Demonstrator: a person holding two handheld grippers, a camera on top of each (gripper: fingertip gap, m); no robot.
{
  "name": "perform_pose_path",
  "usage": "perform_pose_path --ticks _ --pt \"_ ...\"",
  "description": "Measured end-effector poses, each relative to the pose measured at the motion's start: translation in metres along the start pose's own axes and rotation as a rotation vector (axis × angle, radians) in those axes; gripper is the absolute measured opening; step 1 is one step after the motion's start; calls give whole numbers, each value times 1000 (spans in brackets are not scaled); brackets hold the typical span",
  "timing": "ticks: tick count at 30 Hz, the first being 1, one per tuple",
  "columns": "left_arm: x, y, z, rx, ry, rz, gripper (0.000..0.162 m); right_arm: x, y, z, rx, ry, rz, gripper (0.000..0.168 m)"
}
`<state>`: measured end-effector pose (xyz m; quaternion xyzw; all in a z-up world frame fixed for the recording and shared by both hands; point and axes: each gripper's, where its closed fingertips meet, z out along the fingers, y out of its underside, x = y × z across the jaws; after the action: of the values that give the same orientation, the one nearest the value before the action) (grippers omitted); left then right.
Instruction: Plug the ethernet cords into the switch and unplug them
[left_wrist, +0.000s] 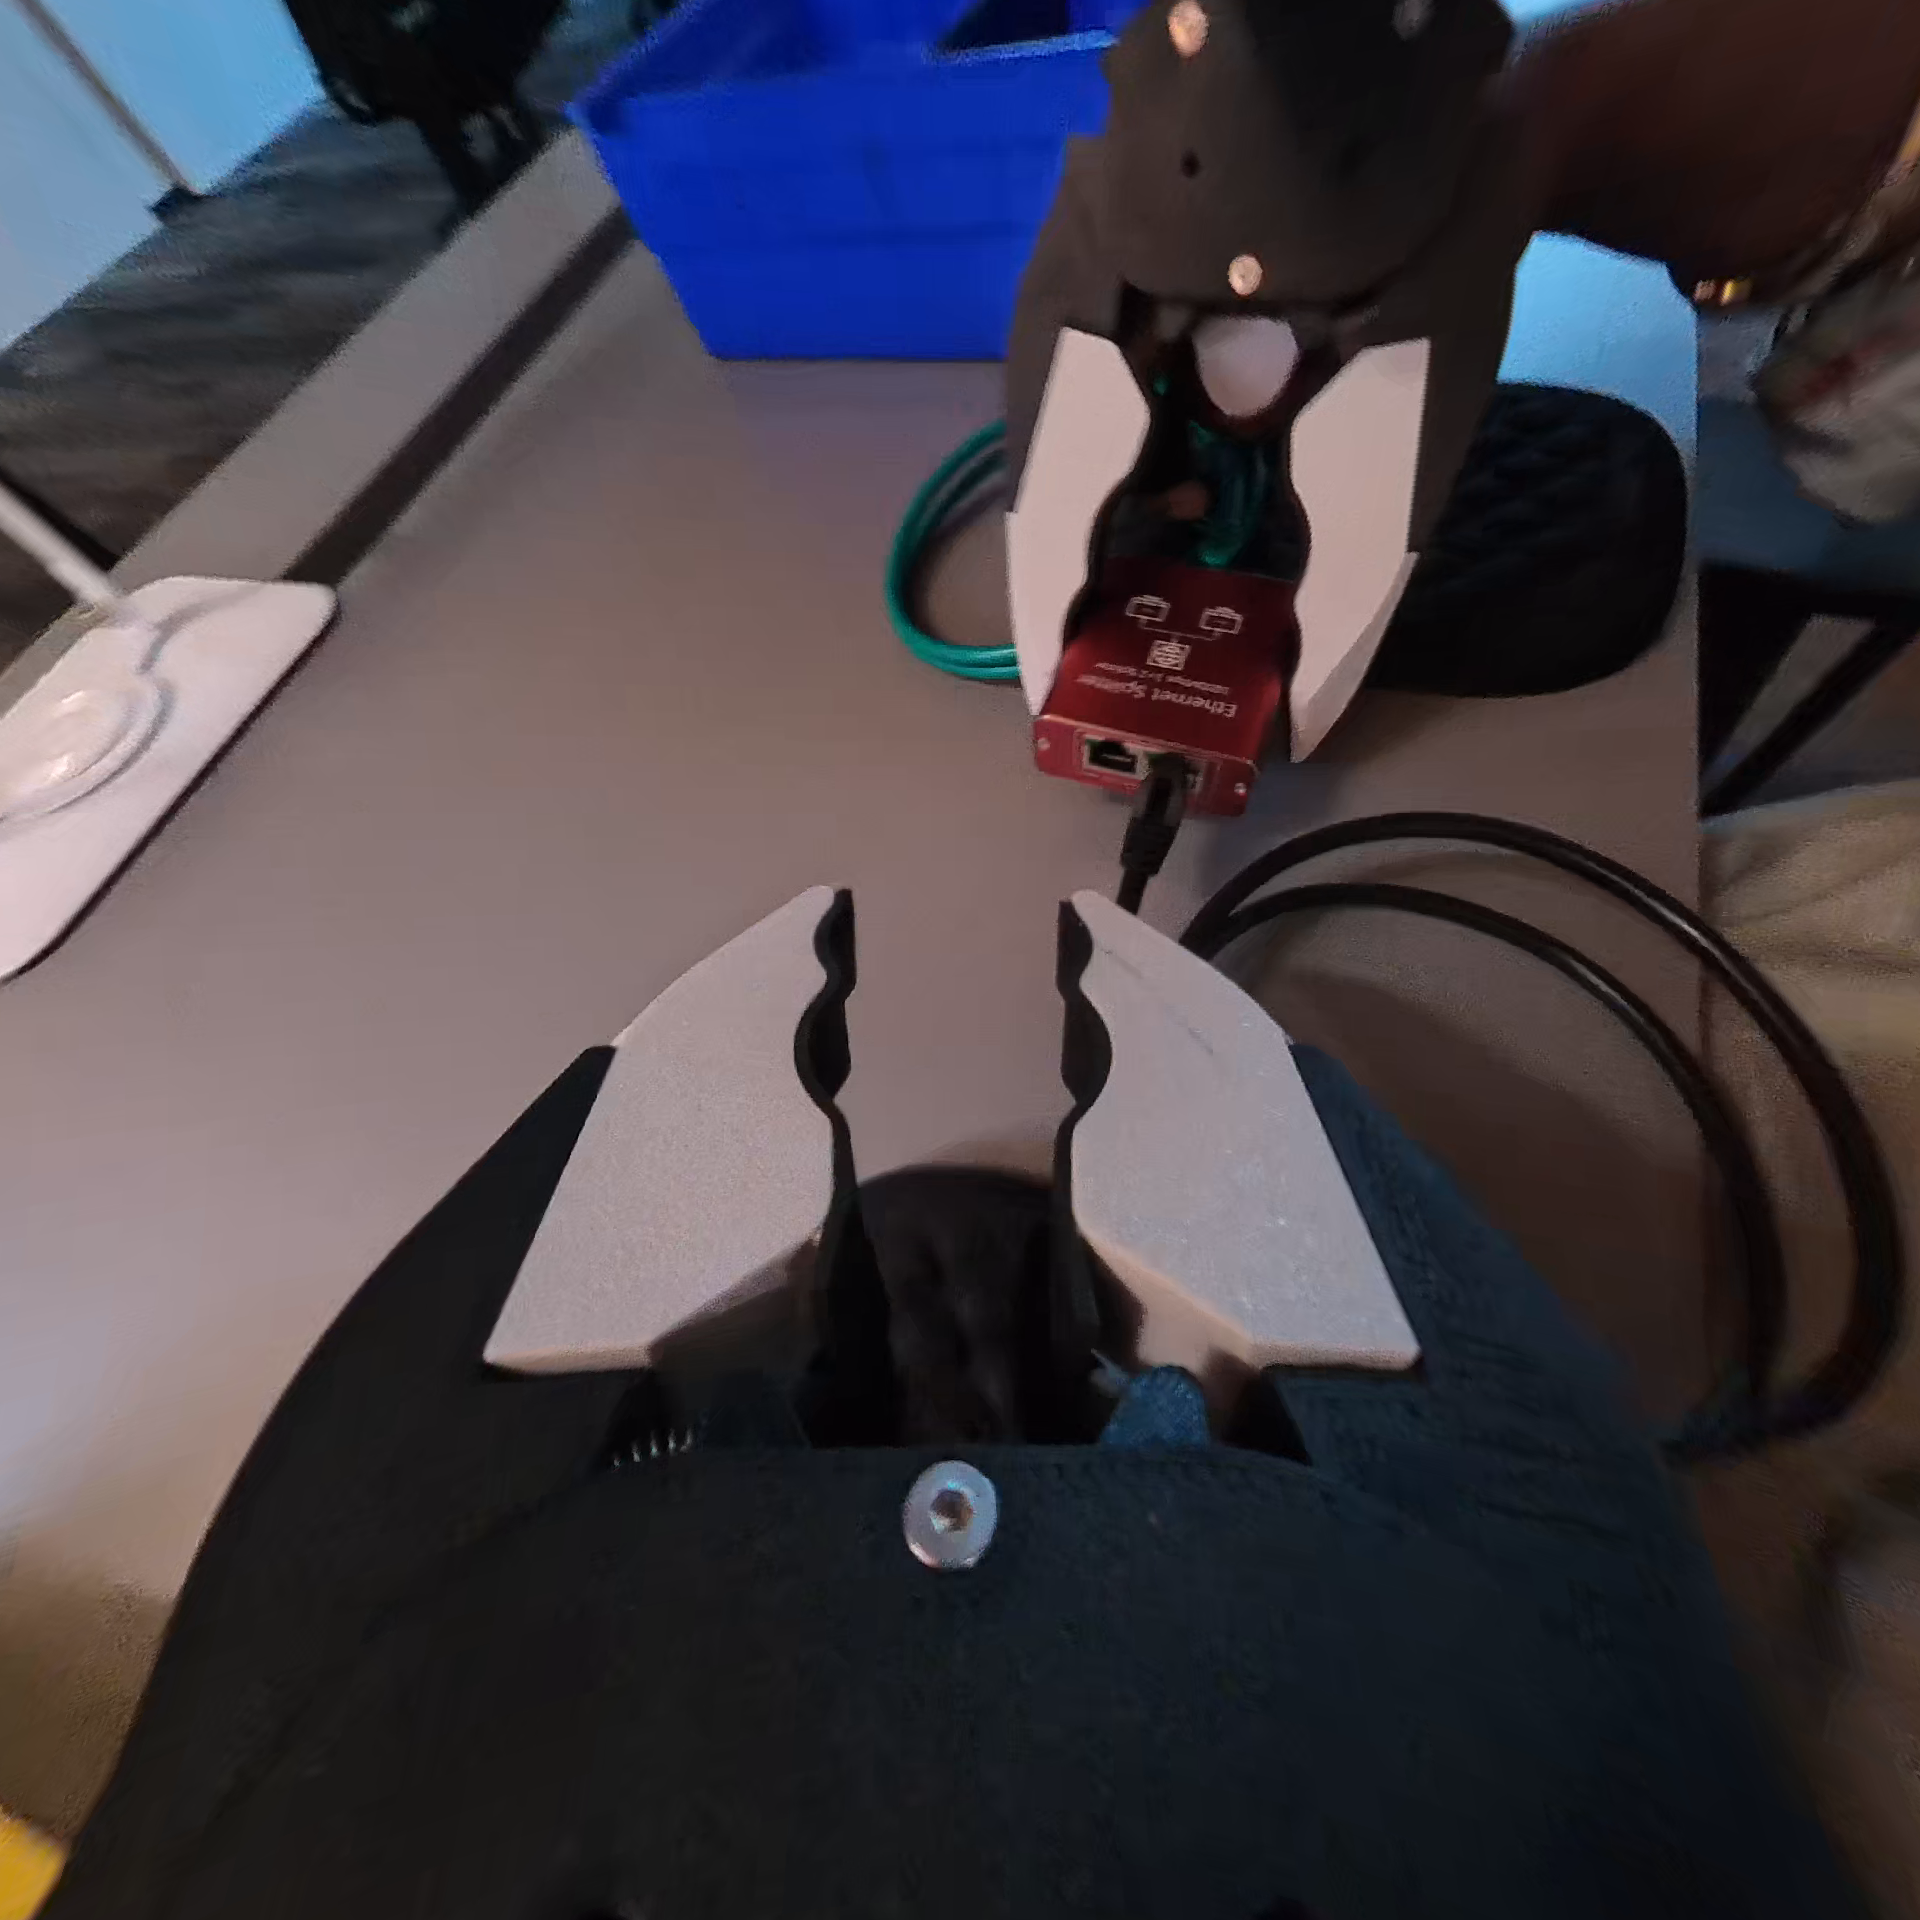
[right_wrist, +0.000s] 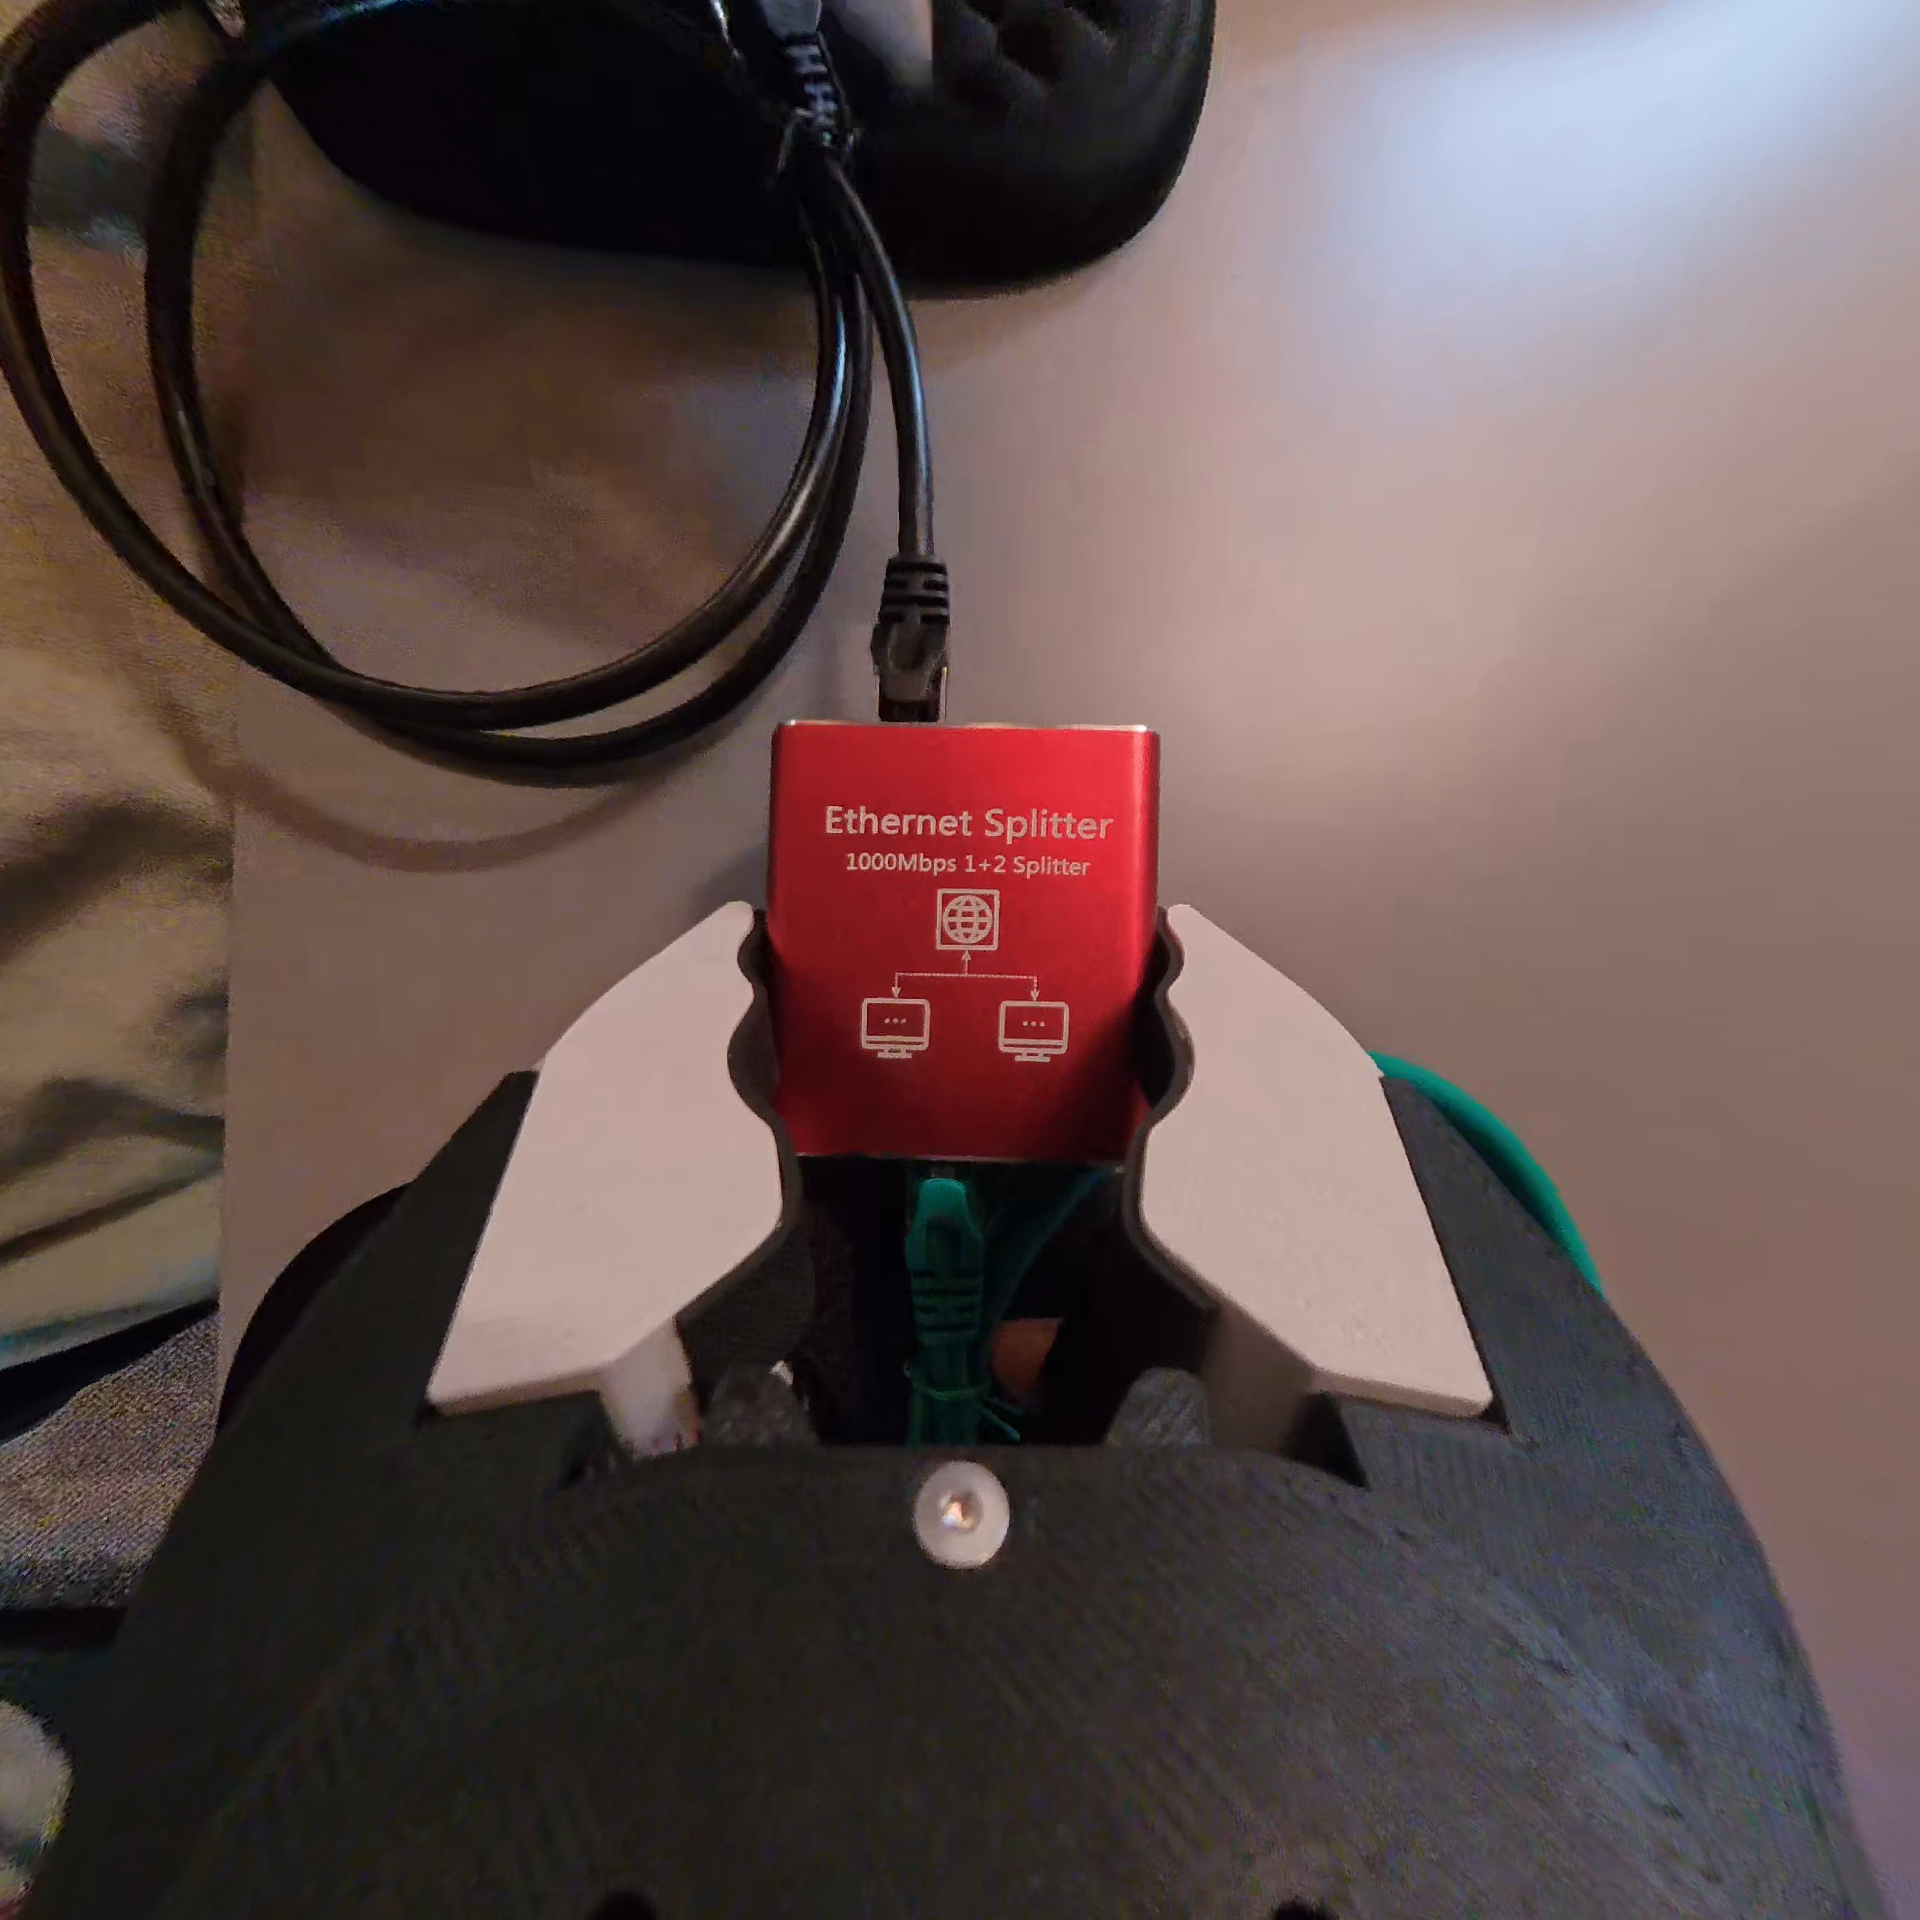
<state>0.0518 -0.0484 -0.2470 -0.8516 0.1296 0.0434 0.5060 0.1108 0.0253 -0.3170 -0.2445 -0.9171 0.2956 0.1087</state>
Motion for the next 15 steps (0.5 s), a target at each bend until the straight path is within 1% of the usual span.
perform_pose_path --ticks 3,6,9,11,13,14,15 --pt "-18 4 -48 51 -68 -99 34 1 0 1 8 8 9 70" --pt "-49 13 -104 59 -190 -175 31 1 0 1 21 19 22 70" --pt "-83 47 -155 -80 -336 -260 31 2 -1 0 33 31 41 70" --pt "-101 75 -178 -188 -393 -319 31 3 -5 -4 73 40 59 72" --pt "-112 105 -188 -304 -392 -414 32 6 -13 -13 149 54 86 77" --pt "-118 120 -191 -367 -396 -422 32 8 -17 -19 188 60 100 79" --pt "-125 135 -192 -430 -399 -389 30 10 -20 -25 225 66 111 80"
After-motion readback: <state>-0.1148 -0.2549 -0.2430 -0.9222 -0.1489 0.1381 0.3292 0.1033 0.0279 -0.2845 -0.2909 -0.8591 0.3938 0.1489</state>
